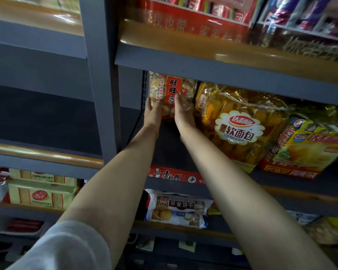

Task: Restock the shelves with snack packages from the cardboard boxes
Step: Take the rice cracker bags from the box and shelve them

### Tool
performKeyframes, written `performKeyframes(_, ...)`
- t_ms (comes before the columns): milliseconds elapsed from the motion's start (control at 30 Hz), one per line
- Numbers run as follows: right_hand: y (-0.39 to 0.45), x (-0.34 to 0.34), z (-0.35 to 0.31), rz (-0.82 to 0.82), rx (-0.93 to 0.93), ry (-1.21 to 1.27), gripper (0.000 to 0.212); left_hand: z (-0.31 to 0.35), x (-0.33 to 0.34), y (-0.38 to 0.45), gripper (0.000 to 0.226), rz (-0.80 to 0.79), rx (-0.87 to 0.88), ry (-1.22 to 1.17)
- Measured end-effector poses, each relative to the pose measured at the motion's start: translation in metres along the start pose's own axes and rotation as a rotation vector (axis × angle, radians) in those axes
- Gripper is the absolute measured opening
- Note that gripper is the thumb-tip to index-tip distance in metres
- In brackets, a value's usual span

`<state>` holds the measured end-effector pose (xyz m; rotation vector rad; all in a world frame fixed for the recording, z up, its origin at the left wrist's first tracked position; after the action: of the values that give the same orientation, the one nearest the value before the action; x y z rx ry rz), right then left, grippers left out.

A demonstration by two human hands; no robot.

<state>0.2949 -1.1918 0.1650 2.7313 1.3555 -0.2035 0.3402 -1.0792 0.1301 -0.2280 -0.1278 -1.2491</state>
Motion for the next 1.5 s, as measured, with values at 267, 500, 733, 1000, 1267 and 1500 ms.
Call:
performKeyframes(267,-0.051,-0.037,-0.008,-0.083,-0.125,0.027,0.065,0.031,-0.025,-0.067,0.036,0.128,0.106,0.073)
performKeyframes(500,-0.147,-0.079,0.013,-0.120,-0.180,0.281,0.038,0.026,-0.114,-0.199,0.029,-0.239,0.257,0.239)
performKeyframes(733,-0.287,0.029,0.070,-0.340,-0.105,0.003,0.026,-0.005,-0.326,-0.173,0.024,-0.055,0.122,0.354)
performKeyframes(1000,-0.502,0.263,0.103,-0.784,0.002,-0.327,0.023,-0.007,-0.653,-0.152,0.018,0.258,-0.096,0.393)
performKeyframes(1267,-0.675,0.452,0.108,-1.157,-0.022,-0.419,0.014,-0.005,-0.912,-0.161,0.014,0.586,-0.283,0.346)
performKeyframes(1500,-0.765,0.634,0.140,-1.299,-0.044,-0.449,0.016,0.002,-1.093,-0.108,0.014,0.757,-0.326,0.399)
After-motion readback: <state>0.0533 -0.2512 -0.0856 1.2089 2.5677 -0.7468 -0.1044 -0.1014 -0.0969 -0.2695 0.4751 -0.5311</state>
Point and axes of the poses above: each hand's wrist, its own y-axis towards the middle knuckle, its own x-axis out of the palm, z = x × y, the point moved 8 cm from there along y, towards the middle knuckle, and after that the axes turned 15 degrees about z, right-handed, at the moved point
